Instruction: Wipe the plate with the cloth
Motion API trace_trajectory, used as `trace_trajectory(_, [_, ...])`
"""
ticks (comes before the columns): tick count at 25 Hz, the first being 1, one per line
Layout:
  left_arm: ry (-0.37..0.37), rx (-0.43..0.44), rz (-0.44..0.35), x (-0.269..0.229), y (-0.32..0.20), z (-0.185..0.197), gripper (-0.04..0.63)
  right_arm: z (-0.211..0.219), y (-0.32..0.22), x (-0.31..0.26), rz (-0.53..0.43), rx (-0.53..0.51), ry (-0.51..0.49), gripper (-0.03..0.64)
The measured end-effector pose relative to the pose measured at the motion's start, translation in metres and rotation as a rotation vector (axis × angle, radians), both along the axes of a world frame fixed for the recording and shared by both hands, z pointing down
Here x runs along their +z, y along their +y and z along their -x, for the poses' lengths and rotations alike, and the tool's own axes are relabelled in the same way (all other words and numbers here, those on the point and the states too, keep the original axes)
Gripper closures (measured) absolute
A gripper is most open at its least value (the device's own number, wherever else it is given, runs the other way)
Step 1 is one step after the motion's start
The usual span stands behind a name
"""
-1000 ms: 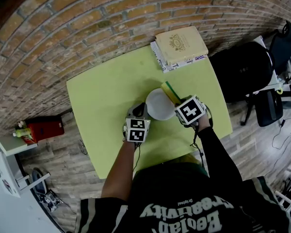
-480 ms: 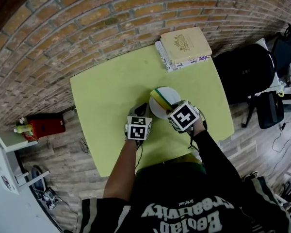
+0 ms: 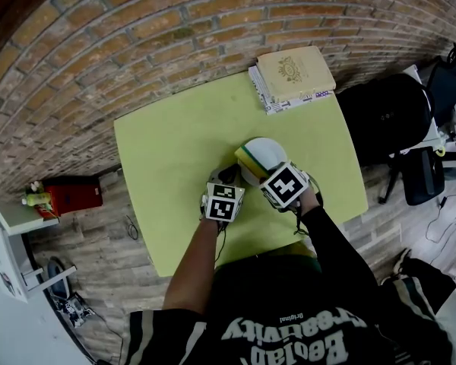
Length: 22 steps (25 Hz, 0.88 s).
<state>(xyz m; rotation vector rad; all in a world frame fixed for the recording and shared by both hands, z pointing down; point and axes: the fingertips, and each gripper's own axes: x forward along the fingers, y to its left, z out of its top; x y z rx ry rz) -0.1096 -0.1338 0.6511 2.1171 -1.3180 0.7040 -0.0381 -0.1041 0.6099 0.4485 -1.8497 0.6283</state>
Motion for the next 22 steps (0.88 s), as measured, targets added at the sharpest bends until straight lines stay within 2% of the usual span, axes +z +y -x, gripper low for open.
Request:
trace_trajectory(4, [-0.004,-0.006,0.014,-0.003,0.0,0.0,0.588,-0.001,0.0,0.001,0.0,-0.002,0.006,0.505])
trace_trajectory(9, [-0.016,0.0,-0.004,0.002,-0.002,0.0,0.588,-0.003,-0.002,0.001,-0.005,0.005,0.007,0.505])
trace_trajectory(14, [-0.047,0.014,0.039,0.007,0.002,-0.002,0.588,-0.008,-0.003,0.001,-0.007,0.019,0.015,0.505])
trace_trajectory(22, [-0.05,0.023,0.033,0.006,0.002,-0.002,0.588,-0.021,-0.007,-0.001,-0.018,0.035,0.029,0.505])
